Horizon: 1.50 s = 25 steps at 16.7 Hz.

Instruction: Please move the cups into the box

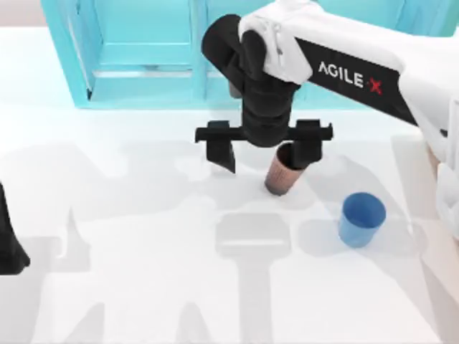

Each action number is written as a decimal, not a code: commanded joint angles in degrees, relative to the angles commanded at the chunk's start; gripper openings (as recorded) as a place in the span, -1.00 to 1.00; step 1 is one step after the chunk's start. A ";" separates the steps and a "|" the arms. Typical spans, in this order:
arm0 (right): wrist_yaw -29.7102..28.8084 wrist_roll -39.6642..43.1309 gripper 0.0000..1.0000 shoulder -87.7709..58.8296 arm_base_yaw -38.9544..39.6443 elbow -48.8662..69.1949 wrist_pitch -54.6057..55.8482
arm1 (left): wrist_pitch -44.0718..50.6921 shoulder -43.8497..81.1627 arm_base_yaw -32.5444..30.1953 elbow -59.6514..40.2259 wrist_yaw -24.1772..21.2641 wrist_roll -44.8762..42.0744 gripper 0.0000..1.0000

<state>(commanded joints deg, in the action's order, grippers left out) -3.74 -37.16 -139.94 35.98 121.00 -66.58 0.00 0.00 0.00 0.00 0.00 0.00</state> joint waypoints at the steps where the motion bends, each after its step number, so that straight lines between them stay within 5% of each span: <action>1: 0.00 0.00 0.10 0.00 0.00 0.00 0.00 | 0.00 0.00 0.00 0.00 0.00 0.00 1.00; 8: 0.00 0.00 -0.96 0.00 0.00 0.00 0.00 | 0.00 0.00 0.00 0.00 0.00 0.00 1.00; 19: 0.10 0.58 -1.00 0.85 -0.34 -0.19 -0.59 | 0.00 0.00 0.00 0.00 0.00 0.00 1.00; 25: 0.79 7.38 -1.00 10.94 -7.28 -2.71 -7.70 | 0.00 0.00 0.00 0.00 0.00 0.00 1.00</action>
<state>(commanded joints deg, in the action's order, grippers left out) -2.95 -29.78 -129.00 28.70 118.30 -74.28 0.00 0.00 0.00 0.00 0.00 0.00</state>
